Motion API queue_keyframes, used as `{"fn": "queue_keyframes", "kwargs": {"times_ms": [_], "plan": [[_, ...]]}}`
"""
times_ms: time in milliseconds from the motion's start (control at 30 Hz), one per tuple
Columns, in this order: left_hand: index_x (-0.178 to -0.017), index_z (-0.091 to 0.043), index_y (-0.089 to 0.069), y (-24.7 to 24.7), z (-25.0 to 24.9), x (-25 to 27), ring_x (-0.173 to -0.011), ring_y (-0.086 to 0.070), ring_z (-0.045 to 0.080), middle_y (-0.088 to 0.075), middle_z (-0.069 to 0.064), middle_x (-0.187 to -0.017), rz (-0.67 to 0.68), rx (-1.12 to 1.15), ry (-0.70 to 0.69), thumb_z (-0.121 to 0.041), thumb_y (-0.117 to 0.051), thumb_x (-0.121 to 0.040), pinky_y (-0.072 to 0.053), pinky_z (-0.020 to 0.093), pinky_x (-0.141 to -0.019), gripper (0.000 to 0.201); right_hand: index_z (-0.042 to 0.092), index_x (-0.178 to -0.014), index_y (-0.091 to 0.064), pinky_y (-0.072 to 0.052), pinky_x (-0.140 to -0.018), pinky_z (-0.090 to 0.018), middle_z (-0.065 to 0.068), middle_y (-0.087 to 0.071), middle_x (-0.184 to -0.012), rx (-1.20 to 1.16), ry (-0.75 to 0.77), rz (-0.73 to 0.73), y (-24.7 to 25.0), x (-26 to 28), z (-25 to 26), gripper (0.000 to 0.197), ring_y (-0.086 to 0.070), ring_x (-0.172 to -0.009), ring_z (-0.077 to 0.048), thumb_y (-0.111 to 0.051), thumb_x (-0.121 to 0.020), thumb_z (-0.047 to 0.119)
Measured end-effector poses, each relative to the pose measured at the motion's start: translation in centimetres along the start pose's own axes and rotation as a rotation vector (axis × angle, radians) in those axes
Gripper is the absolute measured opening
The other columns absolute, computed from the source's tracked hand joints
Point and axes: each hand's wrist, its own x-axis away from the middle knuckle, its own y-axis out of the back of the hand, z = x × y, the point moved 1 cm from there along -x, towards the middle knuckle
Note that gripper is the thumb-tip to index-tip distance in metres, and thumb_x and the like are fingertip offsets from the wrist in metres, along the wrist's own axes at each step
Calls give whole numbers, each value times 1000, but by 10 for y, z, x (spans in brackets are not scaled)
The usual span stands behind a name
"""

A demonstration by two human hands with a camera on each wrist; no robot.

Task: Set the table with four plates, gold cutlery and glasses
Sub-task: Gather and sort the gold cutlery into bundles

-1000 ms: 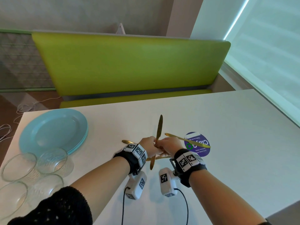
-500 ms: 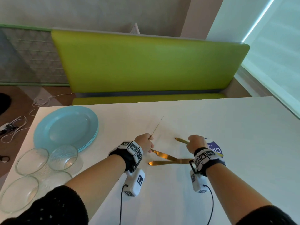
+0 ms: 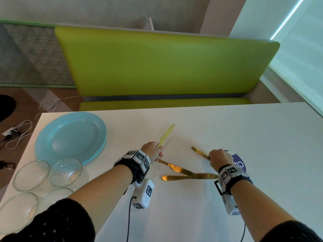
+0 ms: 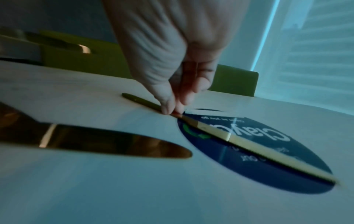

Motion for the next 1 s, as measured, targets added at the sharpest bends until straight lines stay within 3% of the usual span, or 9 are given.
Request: {"fn": "queue_keyframes", "kwargs": {"times_ms": [367, 433, 500, 567, 700, 767, 867, 933, 1000], "plan": [[-103, -11, -49, 7, -2, -2, -55, -51, 11, -56, -1, -73, -26, 117, 5, -1, -30, -93, -40, 17, -46, 23, 13, -104, -64, -41, -87, -31, -2, -66, -104, -13, 149, -220, 11, 10, 19, 23, -56, -104, -22, -46, -90, 10], [-102, -9, -48, 9, -2, -3, -54, -49, 13, -55, 1, -71, -46, 166, 16, -2, -29, -93, -39, 18, -45, 22, 18, -81, -72, -47, -74, -33, 0, -69, -81, -12, 248, -320, 25, 13, 35, 13, -62, -87, -22, -71, -70, 11], [-100, -9, -48, 10, -2, -3, -54, -47, 14, -54, 2, -70, -79, 195, 21, -2, -29, -93, -37, 20, -46, 22, 23, -48, -68, -47, -52, -27, 5, -59, -48, 23, 379, -384, 36, 15, 49, 27, -60, -56, -17, -86, -32, 11], [-100, -9, -49, 10, -3, -1, -56, -49, 14, -55, 2, -70, -90, 184, 25, -2, -29, -93, -39, 20, -48, 23, 25, -40, -64, -45, -48, -22, 9, -54, -40, 75, 494, -414, 45, 21, 64, 30, -57, -50, -13, -87, -24, 14], [-111, -6, -50, 7, -3, 1, -63, -55, 16, -57, 4, -75, -30, 147, 6, -1, -30, -94, -52, 28, -64, 27, 29, -47, -68, -43, -52, -23, 13, -58, -46, 177, 696, -450, 59, 40, 97, 23, -57, -56, -11, -88, -40, 21], [-117, -1, -51, 8, -2, 5, -61, -53, 14, -56, 3, -73, 37, 85, -12, 2, -32, -93, -50, 23, -59, 30, 30, -60, -72, -43, -58, -26, 13, -63, -58, 173, 752, -442, 69, 50, 108, 16, -58, -68, -14, -86, -53, 24], [-86, -10, -56, 12, -3, 14, -55, -45, 9, -51, -1, -65, 109, -141, -81, 4, -40, -91, -39, 13, -47, 22, 23, -105, -70, -37, -81, -30, 4, -66, -98, 154, 813, -349, 76, 57, 120, 22, -49, -103, -20, -53, -92, 18], [-77, -17, -49, 16, -3, 19, -55, -43, 7, -49, -3, -65, 103, -318, -122, 1, -43, -89, -35, 15, -48, 23, 20, -111, -67, -34, -84, -30, 3, -63, -108, 150, 835, -343, 78, 57, 123, 27, -44, -111, -21, -46, -96, 20], [-86, -14, -52, 19, -3, 21, -53, -43, 4, -49, -3, -68, 124, -379, -150, 1, -42, -89, -33, 14, -47, 18, 18, -109, -68, -35, -86, -31, 0, -63, -108, 149, 835, -328, 80, 57, 125, 25, -45, -112, -22, -48, -95, 22]]}}
